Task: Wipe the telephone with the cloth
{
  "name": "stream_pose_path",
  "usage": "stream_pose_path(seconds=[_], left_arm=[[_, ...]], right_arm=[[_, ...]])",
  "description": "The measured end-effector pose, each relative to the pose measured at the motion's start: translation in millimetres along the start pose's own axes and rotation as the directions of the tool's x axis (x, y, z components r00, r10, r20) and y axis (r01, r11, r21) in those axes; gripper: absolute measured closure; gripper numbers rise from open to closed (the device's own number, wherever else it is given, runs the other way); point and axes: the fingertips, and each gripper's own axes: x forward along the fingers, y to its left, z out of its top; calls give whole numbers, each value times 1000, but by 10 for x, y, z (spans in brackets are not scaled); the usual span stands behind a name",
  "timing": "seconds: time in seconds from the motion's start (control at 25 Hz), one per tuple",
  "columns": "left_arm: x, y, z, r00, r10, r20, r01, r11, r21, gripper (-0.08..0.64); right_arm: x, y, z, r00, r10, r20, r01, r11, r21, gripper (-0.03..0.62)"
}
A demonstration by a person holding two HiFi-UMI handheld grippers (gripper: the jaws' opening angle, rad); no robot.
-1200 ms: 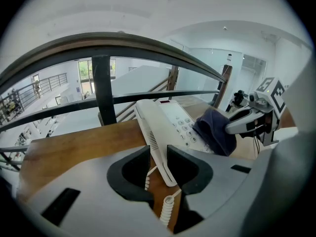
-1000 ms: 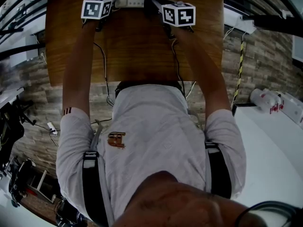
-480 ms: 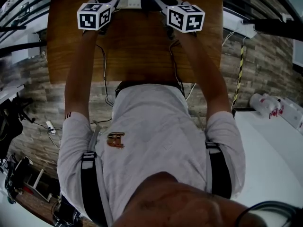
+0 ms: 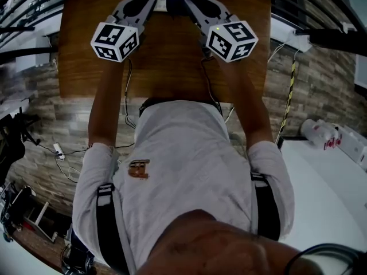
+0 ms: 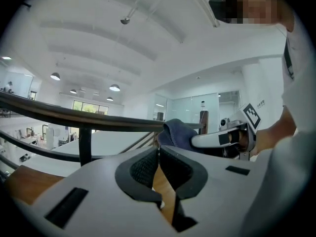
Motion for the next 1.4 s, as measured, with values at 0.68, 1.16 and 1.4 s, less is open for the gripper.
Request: stream_pose_path(seconds=[0.68,1.16,1.4], left_arm=[[-348,-537,379,981,47,189,-54,998,28,537],[-439,-627,271,981,47,189,-53,998,27,537],[-456,-722,275,982,30,187,-37,999,32,537]], right_arm=[[-654,393,125,989,85,125,-63,983,-173,518],[-796,457,57,987,88,134,-60,979,-196,518],[-863,491,28,988,81,130,-56,980,-191,518]])
